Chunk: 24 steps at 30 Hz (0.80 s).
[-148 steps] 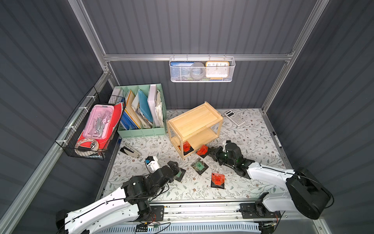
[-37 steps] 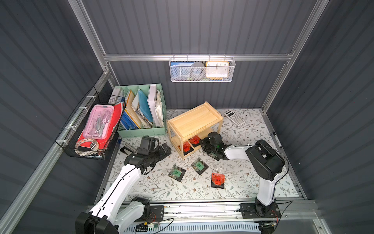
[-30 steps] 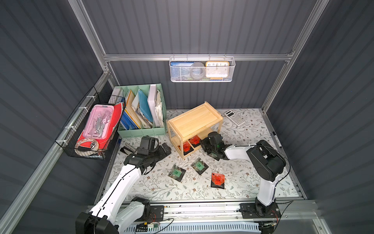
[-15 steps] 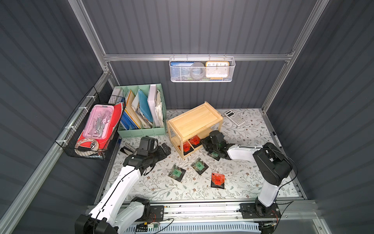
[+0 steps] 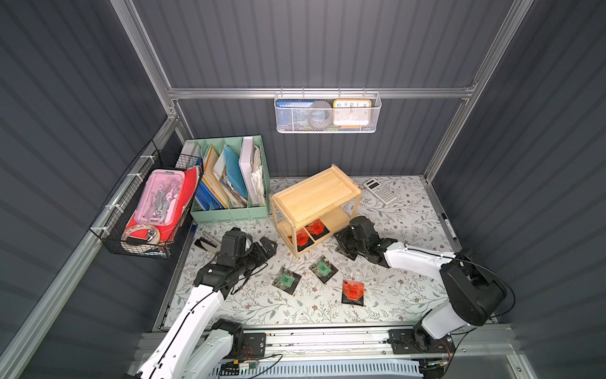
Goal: Place the tea bags on the shelf by color
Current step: Place the tea bag on the shelf, then adjust the tea bag at the center of the board.
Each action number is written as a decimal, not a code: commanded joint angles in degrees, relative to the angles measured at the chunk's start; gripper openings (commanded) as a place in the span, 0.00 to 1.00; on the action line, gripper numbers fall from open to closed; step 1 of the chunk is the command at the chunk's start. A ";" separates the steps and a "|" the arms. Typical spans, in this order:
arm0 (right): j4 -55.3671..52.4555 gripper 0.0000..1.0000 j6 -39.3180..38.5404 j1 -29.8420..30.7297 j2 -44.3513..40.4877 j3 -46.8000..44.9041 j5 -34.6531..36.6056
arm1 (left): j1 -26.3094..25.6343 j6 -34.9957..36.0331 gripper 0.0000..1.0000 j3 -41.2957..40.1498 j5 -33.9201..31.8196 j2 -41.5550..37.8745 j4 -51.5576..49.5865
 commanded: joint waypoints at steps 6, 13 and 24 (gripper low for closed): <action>-17.61 0.35 -10.22 -0.01 -8.98 -1.93 -4.29 | -2.62 -7.69 1.00 -4.63 3.76 -6.99 2.13; -25.78 0.36 -13.82 0.01 -16.87 -6.78 -7.43 | -16.00 -11.36 1.00 -3.29 -2.86 -2.52 6.25; -34.88 0.36 -14.61 0.04 -34.54 -18.34 -11.41 | -31.32 -17.57 1.00 -2.48 -12.19 4.22 13.23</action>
